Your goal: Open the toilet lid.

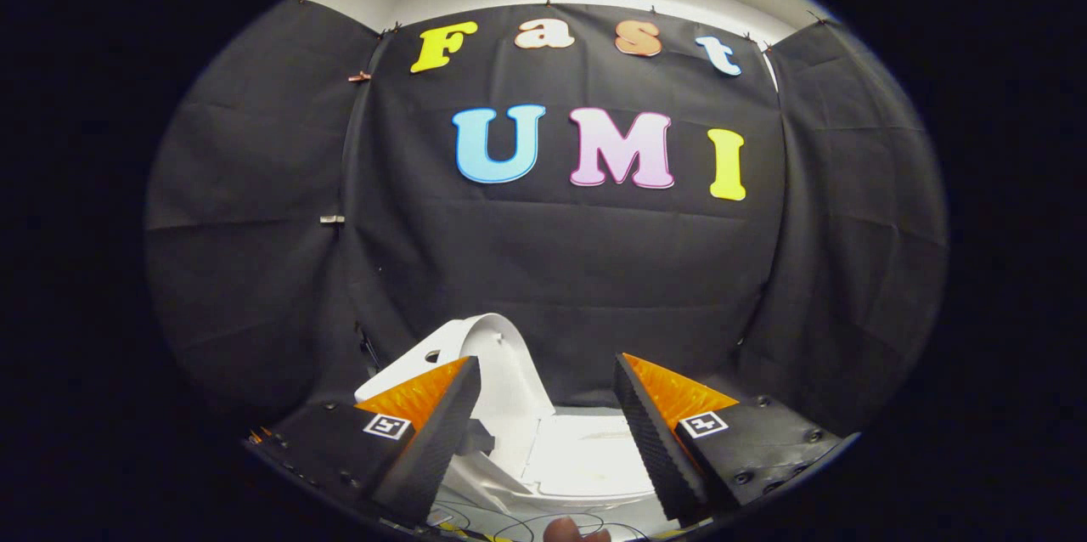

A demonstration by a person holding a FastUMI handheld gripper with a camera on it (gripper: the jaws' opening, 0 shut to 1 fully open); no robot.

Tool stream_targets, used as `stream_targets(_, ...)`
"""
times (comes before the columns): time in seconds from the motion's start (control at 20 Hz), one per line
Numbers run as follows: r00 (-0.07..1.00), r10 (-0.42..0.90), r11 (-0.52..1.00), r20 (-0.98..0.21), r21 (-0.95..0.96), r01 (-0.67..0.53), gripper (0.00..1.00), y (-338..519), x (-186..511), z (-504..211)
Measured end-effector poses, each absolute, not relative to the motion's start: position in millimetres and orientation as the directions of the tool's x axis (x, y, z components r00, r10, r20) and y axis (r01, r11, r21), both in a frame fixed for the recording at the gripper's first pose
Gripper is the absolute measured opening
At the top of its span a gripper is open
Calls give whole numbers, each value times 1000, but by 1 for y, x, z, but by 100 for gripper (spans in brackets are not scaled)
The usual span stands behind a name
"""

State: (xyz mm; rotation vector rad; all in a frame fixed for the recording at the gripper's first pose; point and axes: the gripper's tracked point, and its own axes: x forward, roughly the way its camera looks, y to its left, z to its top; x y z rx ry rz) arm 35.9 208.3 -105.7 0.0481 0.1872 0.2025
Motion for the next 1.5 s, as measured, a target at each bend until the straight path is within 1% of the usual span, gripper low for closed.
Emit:
stream_targets(0.6, 996, 88, 990, -28, 111, -85, 99, 93, 23, -42)
stream_targets(0.95, 998, 59, 992, 2, 113, -59, 100, 61, 17, -25)
stream_targets(1.5, 999, 31, 995, 10, 90, -32, 100, 47, 17, -22)
